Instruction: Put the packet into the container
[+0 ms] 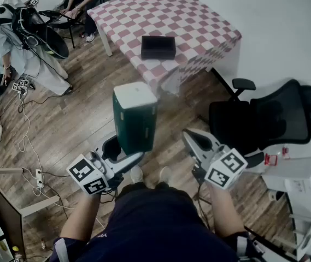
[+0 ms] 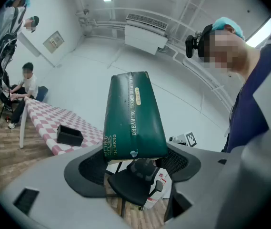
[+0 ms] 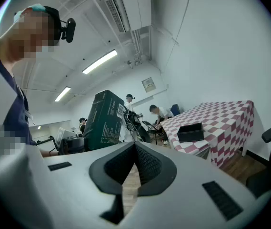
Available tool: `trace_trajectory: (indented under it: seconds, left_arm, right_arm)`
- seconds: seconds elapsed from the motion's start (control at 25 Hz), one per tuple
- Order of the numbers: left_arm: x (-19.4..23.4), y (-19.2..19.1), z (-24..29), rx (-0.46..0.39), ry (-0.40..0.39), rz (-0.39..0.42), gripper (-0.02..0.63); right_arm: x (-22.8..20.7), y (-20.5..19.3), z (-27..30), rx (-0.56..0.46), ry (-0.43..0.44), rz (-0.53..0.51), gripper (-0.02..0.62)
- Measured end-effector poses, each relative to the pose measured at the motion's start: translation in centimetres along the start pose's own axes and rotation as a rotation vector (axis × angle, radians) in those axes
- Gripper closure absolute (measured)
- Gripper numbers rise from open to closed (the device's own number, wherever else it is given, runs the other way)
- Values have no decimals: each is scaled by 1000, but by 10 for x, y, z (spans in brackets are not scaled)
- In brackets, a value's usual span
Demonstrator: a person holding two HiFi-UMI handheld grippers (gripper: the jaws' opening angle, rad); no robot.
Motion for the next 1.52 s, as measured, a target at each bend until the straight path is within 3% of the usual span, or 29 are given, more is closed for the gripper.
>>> trace_trajectory:
  seconds: [0.48, 1.08, 1.52]
  left_arm:
    - [-2, -8, 18, -10, 45, -7, 232]
    - [-54, -25, 62, -61, 107, 18, 232]
    - [-4, -6, 104, -67, 119, -8, 232]
  right_arm:
    - [-17, 6, -7, -12, 39, 11, 580]
    - [-64, 6, -84, -40, 71, 9, 578]
    - [-119, 28, -54, -30, 59, 12, 578]
Point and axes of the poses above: the fingertips, and each gripper's own axes: z forward along the fingers, x to its left, y out of its top, the point moved 2 cm from there along -z, backward along the fingers, and after that the axes turned 1 degree about y, right-handed, at the moved point
